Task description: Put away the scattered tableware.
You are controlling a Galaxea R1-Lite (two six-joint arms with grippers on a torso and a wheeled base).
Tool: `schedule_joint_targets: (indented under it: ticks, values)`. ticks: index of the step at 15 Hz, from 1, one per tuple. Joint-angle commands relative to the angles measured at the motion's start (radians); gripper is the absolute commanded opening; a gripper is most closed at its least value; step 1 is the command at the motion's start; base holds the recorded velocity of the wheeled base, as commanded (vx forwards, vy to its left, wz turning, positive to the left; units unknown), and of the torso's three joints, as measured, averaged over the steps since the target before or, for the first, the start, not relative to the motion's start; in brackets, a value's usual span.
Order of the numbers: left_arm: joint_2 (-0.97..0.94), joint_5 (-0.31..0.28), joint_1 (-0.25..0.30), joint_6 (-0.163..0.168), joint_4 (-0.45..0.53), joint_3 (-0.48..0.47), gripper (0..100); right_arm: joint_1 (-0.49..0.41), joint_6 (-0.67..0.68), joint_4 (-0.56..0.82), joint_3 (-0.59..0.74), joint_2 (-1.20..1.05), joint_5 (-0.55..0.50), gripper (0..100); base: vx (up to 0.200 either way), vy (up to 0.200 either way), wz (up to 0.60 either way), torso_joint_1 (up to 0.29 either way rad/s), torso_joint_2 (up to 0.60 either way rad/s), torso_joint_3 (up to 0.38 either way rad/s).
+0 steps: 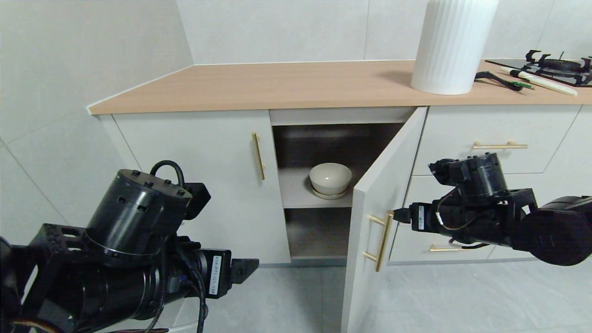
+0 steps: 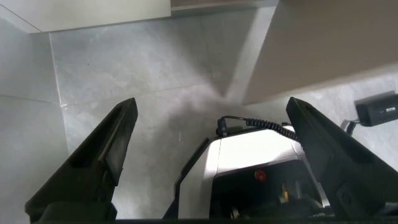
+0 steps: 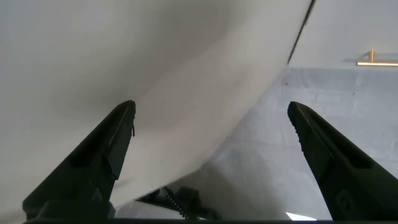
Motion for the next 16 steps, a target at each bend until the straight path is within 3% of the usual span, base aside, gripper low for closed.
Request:
schedule_joint_targets:
  ticks: [1,4,11,14,16]
  values:
    - [0.009,0.0,-0.001,-0.001,0.0,0.0,100,0.001,0.01,-0.05,-0.005,0.089,-0.004,100,0.0,0.0,0.0,0.0,0.0,0.0]
    - [0.01,0.0,-0.001,-0.004,0.0,-0.005,100,0.001,0.046,-0.16,-0.005,0.172,-0.008,100,0.0,0.0,0.0,0.0,0.0,0.0]
    - [0.018,-0.002,-0.003,-0.004,0.006,-0.003,100,0.002,0.107,-0.186,-0.023,0.194,-0.008,100,0.0,0.0,0.0,0.0,0.0,0.0]
    - [0.019,-0.002,-0.003,-0.004,0.006,-0.005,100,0.004,0.125,-0.235,-0.029,0.223,-0.011,100,0.2,0.0,0.0,0.001,0.0,0.001]
    - [0.021,0.0,-0.003,-0.004,0.006,-0.005,100,0.004,0.128,-0.243,-0.031,0.223,-0.011,100,0.0,0.0,0.0,0.0,0.0,0.0]
